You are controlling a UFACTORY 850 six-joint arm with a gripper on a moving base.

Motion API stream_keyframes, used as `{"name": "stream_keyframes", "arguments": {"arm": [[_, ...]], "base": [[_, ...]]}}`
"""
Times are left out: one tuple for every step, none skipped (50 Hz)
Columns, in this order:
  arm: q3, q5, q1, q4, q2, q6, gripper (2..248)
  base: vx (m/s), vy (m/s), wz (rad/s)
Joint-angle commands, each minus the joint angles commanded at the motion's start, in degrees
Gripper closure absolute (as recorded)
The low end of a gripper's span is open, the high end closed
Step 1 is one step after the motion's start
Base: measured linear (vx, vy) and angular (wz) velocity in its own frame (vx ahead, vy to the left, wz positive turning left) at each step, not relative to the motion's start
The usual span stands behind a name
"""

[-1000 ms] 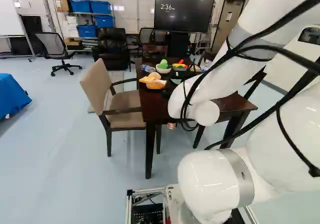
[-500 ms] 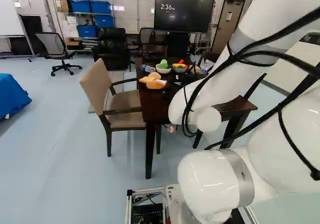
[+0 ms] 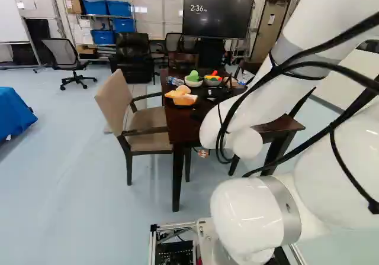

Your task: Move the croissant to the empty plate

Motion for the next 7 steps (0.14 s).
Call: {"name": "stream_keyframes", "arguments": {"arm": [[0.00, 0.00, 0.00, 0.00, 0.00, 0.00, 3], [0.00, 0.00, 0.00, 0.00, 0.00, 0.00, 3], [0.00, 0.00, 0.00, 0.00, 0.00, 0.00, 3], [0.00, 0.00, 0.00, 0.00, 0.00, 0.00, 3], [0.00, 0.00, 0.00, 0.00, 0.00, 0.00, 3], [0.00, 0.00, 0.00, 0.00, 0.00, 0.00, 3], [0.00, 0.00, 0.00, 0.00, 0.00, 0.00, 3]], "base": [[0.000, 0.000, 0.000], [0.000, 0.000, 0.000], [0.000, 0.000, 0.000], [0.000, 0.000, 0.000], [0.000, 0.000, 0.000], [0.000, 0.000, 0.000], [0.000, 0.000, 0.000]]}}
